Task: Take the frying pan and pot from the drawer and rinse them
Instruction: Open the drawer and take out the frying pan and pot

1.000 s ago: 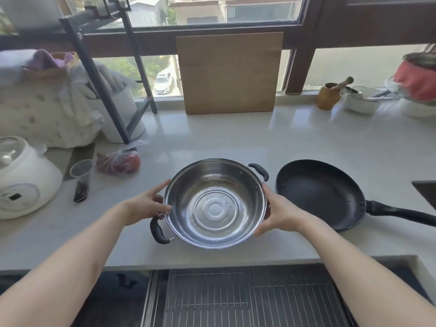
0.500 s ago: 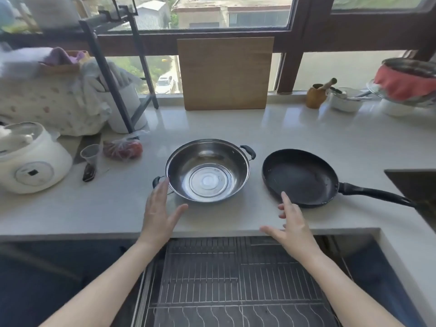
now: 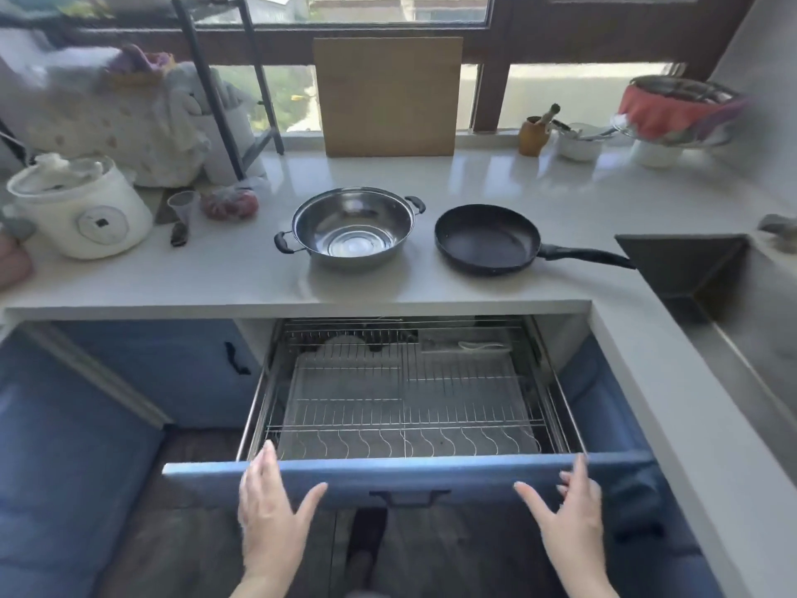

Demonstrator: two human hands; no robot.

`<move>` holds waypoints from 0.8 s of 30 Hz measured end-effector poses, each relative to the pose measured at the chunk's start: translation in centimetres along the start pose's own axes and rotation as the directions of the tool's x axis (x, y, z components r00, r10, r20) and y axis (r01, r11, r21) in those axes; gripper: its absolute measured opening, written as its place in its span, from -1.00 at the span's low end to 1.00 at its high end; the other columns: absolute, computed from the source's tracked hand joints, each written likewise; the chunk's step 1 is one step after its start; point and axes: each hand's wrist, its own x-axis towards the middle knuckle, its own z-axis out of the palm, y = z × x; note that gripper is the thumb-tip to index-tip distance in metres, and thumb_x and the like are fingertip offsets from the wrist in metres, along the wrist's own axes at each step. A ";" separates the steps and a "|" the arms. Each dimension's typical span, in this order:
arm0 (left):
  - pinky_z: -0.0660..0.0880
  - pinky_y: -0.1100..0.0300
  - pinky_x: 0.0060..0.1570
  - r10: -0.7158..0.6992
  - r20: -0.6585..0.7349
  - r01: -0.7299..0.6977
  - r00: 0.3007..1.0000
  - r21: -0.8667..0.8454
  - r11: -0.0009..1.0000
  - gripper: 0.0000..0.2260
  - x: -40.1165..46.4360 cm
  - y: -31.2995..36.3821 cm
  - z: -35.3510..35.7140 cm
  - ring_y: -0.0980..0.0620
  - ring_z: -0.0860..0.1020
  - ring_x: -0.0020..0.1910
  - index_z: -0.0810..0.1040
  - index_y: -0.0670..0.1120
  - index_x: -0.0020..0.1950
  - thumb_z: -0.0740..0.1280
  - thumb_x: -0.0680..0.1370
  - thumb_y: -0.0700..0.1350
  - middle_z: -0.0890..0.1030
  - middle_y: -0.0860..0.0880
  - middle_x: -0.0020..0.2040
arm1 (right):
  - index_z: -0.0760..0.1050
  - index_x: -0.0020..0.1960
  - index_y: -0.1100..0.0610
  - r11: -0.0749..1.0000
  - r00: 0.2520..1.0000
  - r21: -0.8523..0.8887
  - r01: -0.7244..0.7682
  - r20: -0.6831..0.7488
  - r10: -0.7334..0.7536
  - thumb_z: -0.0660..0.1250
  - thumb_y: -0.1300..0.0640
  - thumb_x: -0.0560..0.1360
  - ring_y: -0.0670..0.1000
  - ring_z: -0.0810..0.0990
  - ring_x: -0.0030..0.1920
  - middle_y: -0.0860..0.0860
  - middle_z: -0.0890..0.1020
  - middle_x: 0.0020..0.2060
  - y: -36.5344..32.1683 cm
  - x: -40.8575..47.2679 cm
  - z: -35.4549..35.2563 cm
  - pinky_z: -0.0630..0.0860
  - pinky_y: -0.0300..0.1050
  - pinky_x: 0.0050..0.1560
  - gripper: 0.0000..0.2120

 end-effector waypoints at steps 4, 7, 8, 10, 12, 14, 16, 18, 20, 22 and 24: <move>0.22 -0.23 0.41 -0.257 0.008 0.256 0.967 0.018 0.966 -0.01 -0.7 -1.4 1.4 -0.34 0.21 0.47 0.11 -0.32 0.54 0.56 0.35 0.09 0.26 -0.33 0.49 | 0.07 0.54 0.24 0.991 0.994 -0.088 -0.104 0.011 0.105 0.52 -0.20 0.24 0.19 0.45 0.25 0.20 0.42 0.23 2.7 -0.7 0.1 0.42 0.14 0.24 0.09; 0.12 -0.14 0.48 -0.358 0.069 0.357 0.931 0.016 0.934 0.02 0.4 -0.9 1.8 -0.25 0.08 0.54 -0.01 -0.32 0.56 0.47 0.40 0.19 0.12 -0.28 0.56 | 0.01 0.56 0.24 0.981 0.992 -0.152 -0.118 0.020 0.123 0.52 -0.18 0.32 0.18 0.37 0.34 0.18 0.38 0.31 2.4 0.1 0.5 0.42 0.16 0.19 0.07; 0.09 -0.11 0.49 -0.360 0.071 0.359 0.930 0.017 0.933 0.02 0.9 -0.6 1.9 -0.24 0.05 0.55 -0.02 -0.33 0.56 0.46 0.42 0.20 0.10 -0.27 0.57 | -0.01 0.56 0.24 0.978 0.992 -0.173 -0.118 0.022 0.124 0.51 -0.19 0.33 0.19 0.36 0.35 0.17 0.37 0.32 2.3 0.5 0.7 0.43 0.16 0.18 0.07; 0.07 -0.11 0.50 -0.371 0.065 0.371 0.926 0.006 0.928 0.03 1.8 0.0 2.2 -0.23 0.02 0.56 -0.04 -0.33 0.56 0.44 0.42 0.22 0.07 -0.27 0.58 | -0.01 0.56 0.25 0.970 0.992 -0.215 -0.116 0.024 0.124 0.49 -0.22 0.34 0.21 0.36 0.35 0.19 0.37 0.32 2.1 1.4 1.2 0.45 0.16 0.17 0.07; 0.05 -0.11 0.51 -0.412 0.071 0.414 0.908 -0.013 0.910 0.05 2.4 0.7 2.5 -0.23 -0.02 0.57 -0.07 -0.34 0.56 0.44 0.42 0.22 0.02 -0.28 0.58 | 0.02 0.54 0.28 0.960 0.991 -0.254 -0.117 0.030 0.129 0.49 -0.22 0.33 0.23 0.37 0.34 0.22 0.38 0.31 1.8 2.2 1.7 0.46 0.17 0.17 0.06; 0.02 -0.09 0.52 -0.448 0.083 0.450 0.890 -0.012 0.893 0.08 2.7 1.2 3.0 -0.21 -0.07 0.58 -0.13 -0.33 0.56 0.44 0.42 0.24 -0.05 -0.28 0.59 | 0.07 0.51 0.32 0.951 0.989 -0.282 -0.130 0.030 0.144 0.50 -0.22 0.33 0.26 0.37 0.32 0.26 0.39 0.30 1.5 3.0 2.2 0.46 0.17 0.15 0.03; 0.04 -0.09 0.52 -0.469 0.076 0.471 0.880 -0.008 0.882 0.11 3.0 1.6 3.5 -0.20 -0.10 0.58 -0.16 -0.32 0.56 0.44 0.41 0.25 -0.10 -0.26 0.59 | 0.09 0.48 0.35 0.945 0.987 -0.292 -0.149 0.014 0.160 0.52 -0.20 0.32 0.30 0.37 0.31 0.30 0.39 0.29 1.0 3.7 2.9 0.45 0.19 0.16 0.03; 0.06 -0.10 0.52 -0.481 0.064 0.483 0.874 -0.014 0.875 0.11 3.4 1.9 3.9 -0.19 -0.11 0.58 -0.16 -0.31 0.57 0.44 0.40 0.26 -0.12 -0.25 0.60 | 0.06 0.49 0.37 0.940 0.985 -0.297 -0.168 -0.003 0.175 0.54 -0.17 0.31 0.33 0.35 0.31 0.33 0.38 0.29 0.6 4.3 3.5 0.43 0.22 0.17 0.06; 0.04 -0.09 0.52 -0.477 0.052 0.479 0.877 -0.021 0.878 0.10 4.0 2.4 4.1 -0.19 -0.11 0.58 -0.15 -0.31 0.57 0.44 0.40 0.26 -0.12 -0.24 0.60 | 0.04 0.49 0.38 0.940 0.983 -0.291 -0.180 -0.013 0.184 0.55 -0.15 0.29 0.36 0.34 0.31 0.37 0.37 0.28 0.1 5.0 4.1 0.41 0.26 0.19 0.08; 0.02 -0.08 0.52 -0.475 0.050 0.477 0.878 -0.020 0.879 0.09 5.0 2.9 4.2 -0.19 -0.10 0.58 -0.14 -0.30 0.57 0.44 0.41 0.26 -0.11 -0.25 0.60 | 0.02 0.50 0.38 0.937 0.981 -0.293 -0.188 -0.017 0.191 0.55 -0.15 0.30 0.37 0.34 0.30 0.38 0.37 0.28 -0.5 6.0 4.6 0.40 0.27 0.18 0.09; 0.02 -0.07 0.52 -0.475 0.051 0.476 0.879 -0.009 0.879 0.09 6.2 3.3 4.4 -0.19 -0.10 0.58 -0.14 -0.29 0.58 0.43 0.41 0.26 -0.12 -0.24 0.60 | 0.01 0.50 0.37 0.933 0.979 -0.301 -0.197 -0.018 0.201 0.54 -0.16 0.31 0.37 0.34 0.30 0.37 0.36 0.29 -1.2 7.1 5.1 0.42 0.27 0.17 0.09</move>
